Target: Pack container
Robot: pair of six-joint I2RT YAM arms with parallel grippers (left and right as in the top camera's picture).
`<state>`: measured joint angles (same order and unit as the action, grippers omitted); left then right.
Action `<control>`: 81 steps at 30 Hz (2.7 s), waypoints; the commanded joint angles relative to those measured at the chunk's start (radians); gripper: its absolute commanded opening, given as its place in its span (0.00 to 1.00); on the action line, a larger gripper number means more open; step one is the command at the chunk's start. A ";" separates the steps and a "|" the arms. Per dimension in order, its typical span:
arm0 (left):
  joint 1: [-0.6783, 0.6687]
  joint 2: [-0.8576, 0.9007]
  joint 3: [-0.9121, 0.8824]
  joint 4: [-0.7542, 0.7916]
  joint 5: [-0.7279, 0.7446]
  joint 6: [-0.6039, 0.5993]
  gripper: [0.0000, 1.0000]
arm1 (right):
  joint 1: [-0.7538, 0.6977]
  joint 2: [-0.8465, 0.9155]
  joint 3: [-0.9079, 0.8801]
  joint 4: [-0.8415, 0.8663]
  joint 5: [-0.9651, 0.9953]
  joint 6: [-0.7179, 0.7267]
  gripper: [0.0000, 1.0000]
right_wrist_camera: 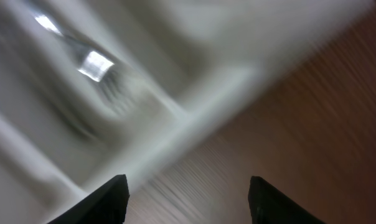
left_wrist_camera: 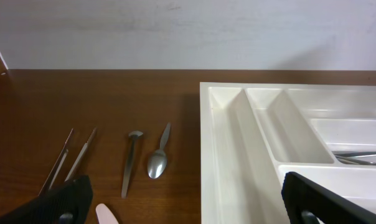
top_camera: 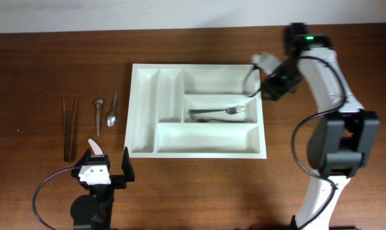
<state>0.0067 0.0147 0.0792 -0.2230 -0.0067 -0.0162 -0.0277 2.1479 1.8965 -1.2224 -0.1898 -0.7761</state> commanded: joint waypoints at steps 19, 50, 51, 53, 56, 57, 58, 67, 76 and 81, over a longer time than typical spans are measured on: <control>-0.004 -0.009 -0.011 0.003 0.011 0.002 0.99 | -0.429 -0.015 -0.122 0.073 0.153 0.026 0.58; -0.004 -0.009 -0.011 0.003 0.011 0.002 0.99 | -0.476 -0.015 -0.280 0.217 0.049 0.058 0.57; -0.004 -0.009 -0.011 0.003 0.011 0.002 0.99 | -0.477 -0.015 -0.283 0.217 0.039 0.060 0.57; -0.004 -0.009 -0.011 0.003 0.011 0.002 0.99 | -0.477 -0.015 -0.288 0.218 0.040 0.060 0.57; -0.004 -0.009 -0.011 0.003 0.011 0.002 0.99 | -0.477 -0.015 -0.292 0.233 0.041 0.064 0.57; -0.004 -0.009 -0.011 0.003 0.011 0.002 0.99 | -0.477 -0.015 -0.294 0.241 0.046 0.076 0.57; -0.004 -0.009 -0.011 0.003 0.011 0.002 0.99 | -0.477 -0.015 -0.298 0.245 0.048 0.079 0.57; -0.004 -0.009 -0.011 0.003 0.011 0.002 0.99 | -0.478 -0.015 -0.375 0.301 0.079 0.079 0.56; -0.004 -0.009 -0.011 0.003 0.011 0.002 0.99 | -0.476 -0.015 -0.391 0.323 0.044 0.109 0.34; -0.004 -0.009 -0.011 0.003 0.011 0.002 0.99 | -0.465 -0.015 -0.388 0.330 0.013 0.139 0.25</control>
<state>0.0067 0.0147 0.0792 -0.2226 -0.0063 -0.0162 -0.5003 2.1384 1.5238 -0.8959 -0.1410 -0.6697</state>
